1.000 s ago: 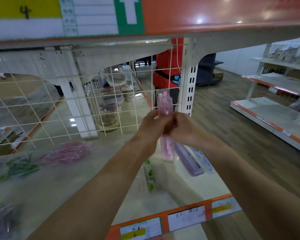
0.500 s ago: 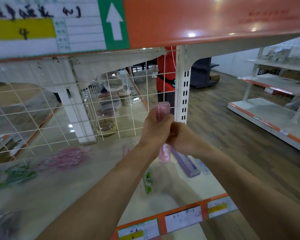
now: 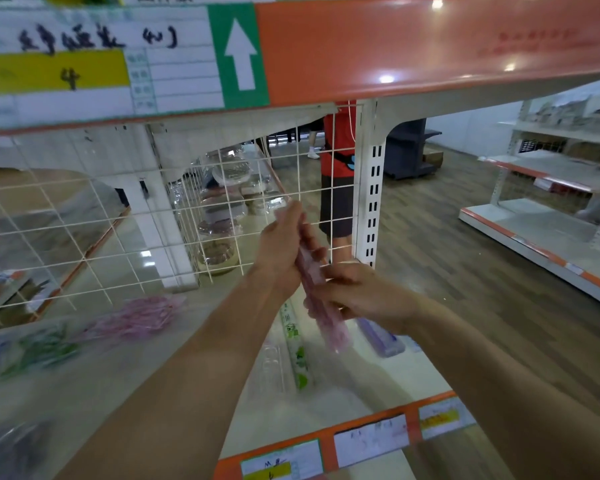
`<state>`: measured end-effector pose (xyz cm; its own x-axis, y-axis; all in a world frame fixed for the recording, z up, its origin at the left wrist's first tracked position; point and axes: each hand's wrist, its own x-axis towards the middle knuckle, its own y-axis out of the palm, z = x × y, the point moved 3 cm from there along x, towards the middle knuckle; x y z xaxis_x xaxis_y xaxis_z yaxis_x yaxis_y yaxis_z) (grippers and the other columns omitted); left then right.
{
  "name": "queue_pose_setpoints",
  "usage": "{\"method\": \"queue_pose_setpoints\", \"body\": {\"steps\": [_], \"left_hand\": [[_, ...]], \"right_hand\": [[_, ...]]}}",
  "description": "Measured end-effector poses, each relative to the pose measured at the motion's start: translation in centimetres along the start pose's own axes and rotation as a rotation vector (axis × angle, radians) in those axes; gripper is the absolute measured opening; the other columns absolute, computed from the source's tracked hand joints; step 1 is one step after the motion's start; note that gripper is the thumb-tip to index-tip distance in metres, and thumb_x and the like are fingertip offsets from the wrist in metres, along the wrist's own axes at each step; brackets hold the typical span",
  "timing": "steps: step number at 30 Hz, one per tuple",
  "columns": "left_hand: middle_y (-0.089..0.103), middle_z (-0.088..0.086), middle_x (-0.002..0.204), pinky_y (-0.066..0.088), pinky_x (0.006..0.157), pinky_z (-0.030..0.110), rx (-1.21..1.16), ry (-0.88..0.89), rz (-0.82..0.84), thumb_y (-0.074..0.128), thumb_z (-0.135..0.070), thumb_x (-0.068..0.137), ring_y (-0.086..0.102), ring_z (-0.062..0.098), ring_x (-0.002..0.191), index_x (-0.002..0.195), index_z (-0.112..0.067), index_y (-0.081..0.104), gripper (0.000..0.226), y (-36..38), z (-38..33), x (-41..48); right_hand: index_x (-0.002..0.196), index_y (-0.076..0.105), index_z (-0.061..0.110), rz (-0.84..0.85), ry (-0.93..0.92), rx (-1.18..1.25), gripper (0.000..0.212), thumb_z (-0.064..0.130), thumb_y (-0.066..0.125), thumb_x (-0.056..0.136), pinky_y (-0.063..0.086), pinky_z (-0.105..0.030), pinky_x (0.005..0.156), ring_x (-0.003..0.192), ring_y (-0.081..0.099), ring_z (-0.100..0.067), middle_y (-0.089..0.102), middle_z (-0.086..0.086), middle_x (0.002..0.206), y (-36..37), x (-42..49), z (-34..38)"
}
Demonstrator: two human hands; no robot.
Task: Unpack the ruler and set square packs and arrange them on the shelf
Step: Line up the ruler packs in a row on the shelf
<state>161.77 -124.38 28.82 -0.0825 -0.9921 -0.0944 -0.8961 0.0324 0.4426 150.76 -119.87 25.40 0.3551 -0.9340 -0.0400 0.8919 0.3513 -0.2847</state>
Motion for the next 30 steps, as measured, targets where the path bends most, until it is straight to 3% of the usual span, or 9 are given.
{"method": "queue_pose_setpoints", "body": {"steps": [3, 7, 10, 13, 16, 19, 23, 28, 30], "left_hand": [[0.042, -0.001, 0.055, 0.036, 0.048, 0.027, -0.066, 0.020, -0.197, 0.053, -0.027, 0.096, 0.038, 0.011, 0.044, 0.068, -0.016, 0.048, 0.030, -1.1, -0.3, 0.5], [0.044, -0.001, 0.054, 0.038, 0.049, 0.026, -0.047, 0.001, -0.201, 0.062, -0.035, 0.089, 0.040, 0.011, 0.046, 0.068, -0.016, 0.049, 0.031, -1.1, -0.4, 0.5], [0.052, 0.001, 0.065, 0.046, 0.055, 0.028, -0.124, -0.069, -0.150, 0.065, -0.055, 0.080, 0.051, 0.014, 0.054, 0.084, -0.016, 0.053, 0.042, -1.7, -0.5, 0.8], [0.046, -0.003, 0.058, 0.040, 0.047, 0.023, -0.152, -0.057, -0.122, 0.054, -0.064, 0.084, 0.043, 0.010, 0.046, 0.081, -0.018, 0.049, 0.046, -2.0, -0.5, 1.1], [0.039, -0.005, 0.052, 0.031, 0.039, 0.021, -0.105, -0.015, -0.164, 0.048, -0.062, 0.088, 0.033, 0.008, 0.041, 0.073, -0.020, 0.046, 0.044, -1.6, -0.4, 1.0], [0.041, -0.005, 0.053, 0.032, 0.039, 0.020, -0.104, 0.002, -0.152, 0.047, -0.062, 0.089, 0.035, 0.008, 0.040, 0.075, -0.019, 0.048, 0.045, -1.3, -0.4, 1.0], [0.039, -0.003, 0.056, 0.033, 0.041, 0.022, 0.010, -0.053, -0.084, 0.054, -0.060, 0.086, 0.034, 0.010, 0.043, 0.071, -0.019, 0.047, 0.045, -1.1, -0.2, 0.8], [0.031, -0.004, 0.051, 0.025, 0.035, 0.018, 0.040, 0.003, -0.223, 0.049, -0.055, 0.092, 0.026, 0.008, 0.034, 0.063, -0.019, 0.037, 0.048, -1.0, -0.8, 1.2], [0.035, -0.003, 0.052, 0.030, 0.037, 0.020, 0.035, 0.015, -0.231, 0.051, -0.053, 0.091, 0.030, 0.009, 0.035, 0.063, -0.018, 0.040, 0.046, -1.1, -1.1, 1.2]], "right_hand": [[0.103, 0.059, 0.010, -0.103, 0.005, -0.317, 0.028, 0.032, 0.063, 0.087, 0.054, -0.036, 0.071, 0.071, 0.061, -0.018, 0.064, -0.004, 0.082, 1.3, -0.4, -0.3], [0.087, 0.053, 0.012, -0.212, -0.038, -0.425, 0.023, 0.034, 0.054, 0.094, 0.046, -0.033, 0.062, 0.065, 0.053, -0.017, 0.055, -0.003, 0.072, 2.2, -0.6, -0.5], [0.079, 0.046, 0.018, -0.181, -0.046, -0.369, 0.023, 0.032, 0.051, 0.096, 0.043, -0.024, 0.053, 0.054, 0.052, -0.006, 0.050, 0.001, 0.067, 2.5, -0.8, -0.5], [0.082, 0.047, 0.018, -0.117, -0.042, -0.263, 0.020, 0.031, 0.050, 0.097, 0.041, -0.013, 0.046, 0.042, 0.050, 0.004, 0.051, 0.000, 0.068, 3.1, -1.2, -0.4], [0.089, 0.048, 0.018, -0.147, -0.042, -0.267, 0.018, 0.035, 0.053, 0.095, 0.042, -0.016, 0.045, 0.046, 0.049, -0.004, 0.050, 0.001, 0.066, 3.5, -1.1, -0.4], [0.090, 0.046, 0.017, -0.177, -0.050, -0.304, 0.019, 0.034, 0.051, 0.097, 0.040, -0.024, 0.048, 0.048, 0.044, -0.010, 0.045, 0.001, 0.063, 3.7, -0.9, -0.4], [0.078, 0.039, 0.019, -0.124, -0.039, -0.186, 0.024, 0.028, 0.047, 0.099, 0.035, -0.016, 0.039, 0.034, 0.037, -0.003, 0.040, 0.002, 0.056, 3.6, -1.0, 0.0], [0.093, 0.049, 0.015, -0.053, 0.028, -0.170, 0.018, 0.032, 0.053, 0.096, 0.044, -0.016, 0.046, 0.043, 0.049, -0.005, 0.051, -0.002, 0.063, 3.7, -1.1, -0.5], [0.084, 0.048, 0.017, -0.022, 0.063, -0.127, 0.019, 0.031, 0.050, 0.097, 0.042, -0.017, 0.045, 0.044, 0.042, -0.006, 0.043, 0.001, 0.064, 3.5, -1.0, -0.9]]}}
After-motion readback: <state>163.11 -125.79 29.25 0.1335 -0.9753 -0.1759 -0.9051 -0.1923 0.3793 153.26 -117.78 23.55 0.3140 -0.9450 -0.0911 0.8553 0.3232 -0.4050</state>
